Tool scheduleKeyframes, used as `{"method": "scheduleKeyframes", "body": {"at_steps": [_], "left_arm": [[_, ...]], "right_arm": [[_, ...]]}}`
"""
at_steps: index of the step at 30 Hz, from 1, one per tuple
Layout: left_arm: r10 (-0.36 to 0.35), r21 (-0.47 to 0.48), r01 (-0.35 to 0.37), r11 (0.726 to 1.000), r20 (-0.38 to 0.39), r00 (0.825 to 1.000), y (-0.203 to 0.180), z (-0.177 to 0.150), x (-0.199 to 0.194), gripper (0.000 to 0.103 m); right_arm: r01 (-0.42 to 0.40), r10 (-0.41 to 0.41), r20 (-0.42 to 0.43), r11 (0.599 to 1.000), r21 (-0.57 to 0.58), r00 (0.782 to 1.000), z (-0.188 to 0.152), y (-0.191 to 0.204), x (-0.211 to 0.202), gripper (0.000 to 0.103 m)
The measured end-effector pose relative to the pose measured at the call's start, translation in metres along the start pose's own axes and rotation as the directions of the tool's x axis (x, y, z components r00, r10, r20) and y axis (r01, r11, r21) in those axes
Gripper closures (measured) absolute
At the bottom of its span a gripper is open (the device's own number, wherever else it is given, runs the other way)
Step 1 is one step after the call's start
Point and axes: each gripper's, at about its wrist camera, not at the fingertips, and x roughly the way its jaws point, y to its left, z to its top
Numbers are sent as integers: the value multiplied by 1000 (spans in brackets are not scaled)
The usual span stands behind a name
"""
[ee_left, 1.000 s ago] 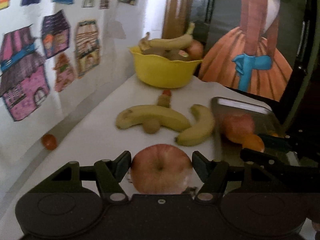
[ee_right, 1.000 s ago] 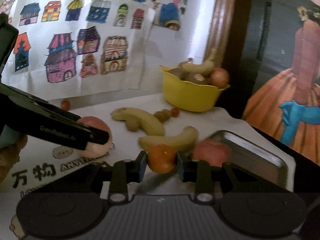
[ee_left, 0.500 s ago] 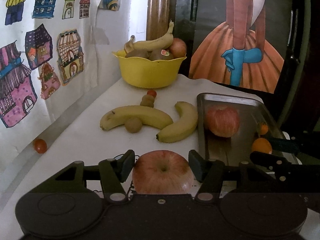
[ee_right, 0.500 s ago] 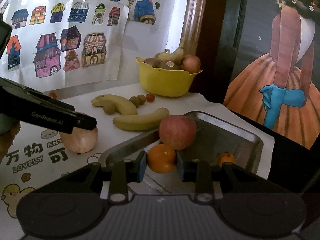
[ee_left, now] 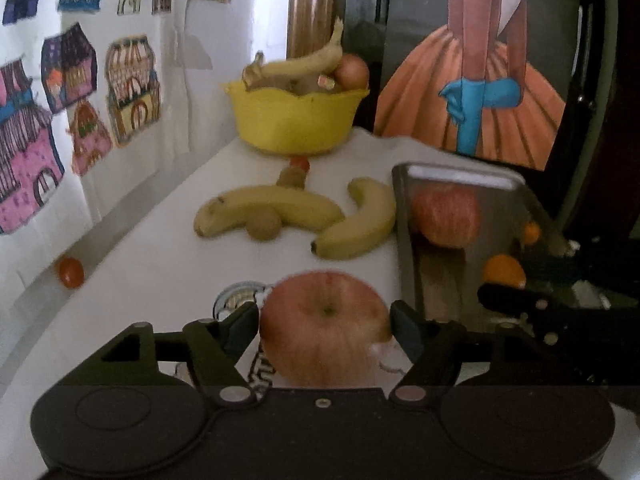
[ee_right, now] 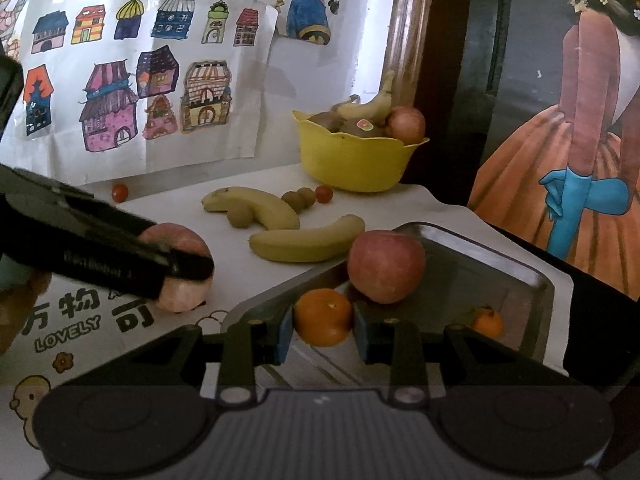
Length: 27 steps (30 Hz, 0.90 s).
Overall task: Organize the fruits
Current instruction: 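Carry the apple in the left tool and the orange in the right tool to the tray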
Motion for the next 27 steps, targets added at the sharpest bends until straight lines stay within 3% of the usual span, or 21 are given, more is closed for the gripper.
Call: {"method": "scheduleKeyframes", "body": {"at_steps": [17, 27], "left_arm": [[24, -48, -23, 999, 9, 1000, -2, 0, 3, 32], [-54, 4, 54, 999, 55, 997, -42, 20, 1, 32]], "right_arm": [[11, -11, -5, 1000, 29, 1000, -5, -9, 2, 68], [71, -73, 15, 993, 93, 997, -12, -39, -10, 68]]}}
